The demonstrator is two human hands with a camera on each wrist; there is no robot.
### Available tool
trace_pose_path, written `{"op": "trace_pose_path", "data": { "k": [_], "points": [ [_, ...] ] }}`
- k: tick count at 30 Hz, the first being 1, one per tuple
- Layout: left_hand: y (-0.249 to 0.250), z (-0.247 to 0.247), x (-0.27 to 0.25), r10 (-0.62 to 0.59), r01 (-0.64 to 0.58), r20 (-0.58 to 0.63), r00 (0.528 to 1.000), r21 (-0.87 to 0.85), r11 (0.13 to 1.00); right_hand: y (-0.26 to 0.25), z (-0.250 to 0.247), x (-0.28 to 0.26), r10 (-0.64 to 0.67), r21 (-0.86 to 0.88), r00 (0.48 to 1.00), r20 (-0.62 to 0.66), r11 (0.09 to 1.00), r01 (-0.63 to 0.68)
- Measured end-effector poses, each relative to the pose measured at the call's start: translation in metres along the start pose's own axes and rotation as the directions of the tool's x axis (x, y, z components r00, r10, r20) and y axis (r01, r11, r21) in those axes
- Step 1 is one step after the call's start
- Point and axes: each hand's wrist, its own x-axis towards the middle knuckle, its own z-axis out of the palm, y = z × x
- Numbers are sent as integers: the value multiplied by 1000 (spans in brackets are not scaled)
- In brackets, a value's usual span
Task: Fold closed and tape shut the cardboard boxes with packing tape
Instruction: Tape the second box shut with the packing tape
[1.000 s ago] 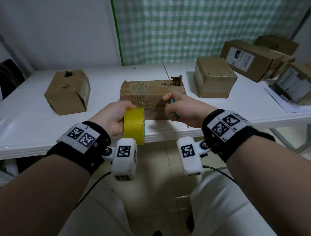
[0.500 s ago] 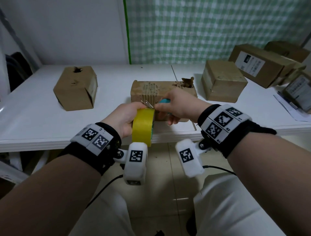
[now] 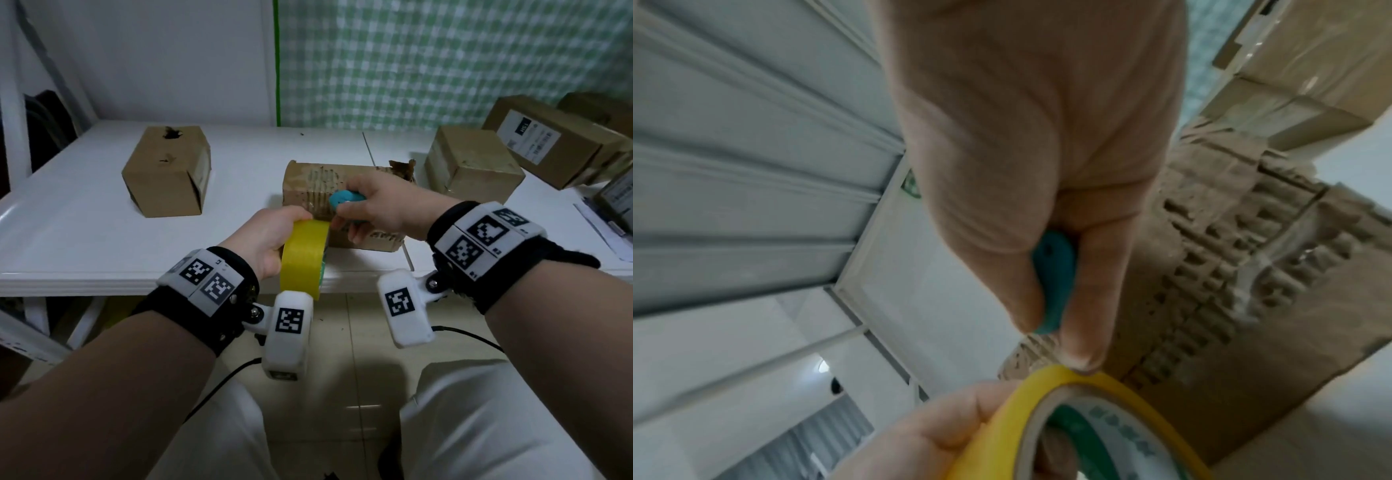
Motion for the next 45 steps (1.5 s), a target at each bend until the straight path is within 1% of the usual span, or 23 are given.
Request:
{"op": "trace_pose_path", "data": {
  "k": [2,4,5,6,7,8,9,12,16,21,25,29,33,34,36,38,41,43,45],
  "points": [
    [0,1,-1,2,-1,14,1000,-5,1000,-3,2,2,-39,-149,998,-58,988,30],
    [-1,1,-1,0,1,20,1000,-6,1000,-7,5,4,-98,-336,988,-119,940,53],
    [0,1,-2,0,0,20,1000,-3,1000,-9,7,6,-137,-458,982,-133,887,61],
    [0,1,-2,1,-1,18,1000,1,1000,-11,9,8,-174,-578,976,-130,813,69],
    [0,1,-2,1,-1,16,1000,6,1000,-12,10,9,-208,-667,972,-114,740,80],
    [0,0,-3,-1,1,16,1000,8,1000,-13,12,11,-228,-716,969,-99,692,90],
    [1,0,-3,-2,2,16,1000,9,1000,-13,13,13,-239,-739,967,-88,666,97],
    [1,-2,-4,-5,5,18,1000,5,1000,-13,15,17,-256,-762,964,-74,638,111],
    [1,-4,-4,-2,1,19,1000,9,1000,-17,18,20,-233,-793,972,-38,599,113],
    [2,-5,-3,-4,4,6,1000,31,1000,-24,21,25,-227,-875,973,31,465,136],
    [3,-6,-3,-9,8,2,1000,40,999,-24,17,24,-222,-909,973,58,390,143],
    [4,-7,-2,-22,22,1,1000,52,998,-22,9,18,-188,-918,980,72,372,139],
    [6,-7,0,-37,37,0,999,68,997,-15,3,16,-151,-939,986,68,325,115],
    [7,-7,0,-39,39,-2,999,76,996,-12,2,16,-134,-938,989,64,329,106],
    [8,-8,0,-46,46,2,999,93,995,-6,-2,14,-112,-925,993,42,372,81],
    [10,-8,-1,-53,51,13,998,124,991,-1,-5,12,-127,-890,992,10,452,67],
    [12,-10,1,-62,54,34,997,203,978,5,-7,14,-215,-791,976,-38,603,102],
    [13,-12,2,-66,53,45,997,249,967,8,-6,17,-263,-709,960,-93,695,122],
    [14,-14,1,-67,52,44,997,279,959,11,-4,19,-283,-647,948,-148,752,124]
  ]
}}
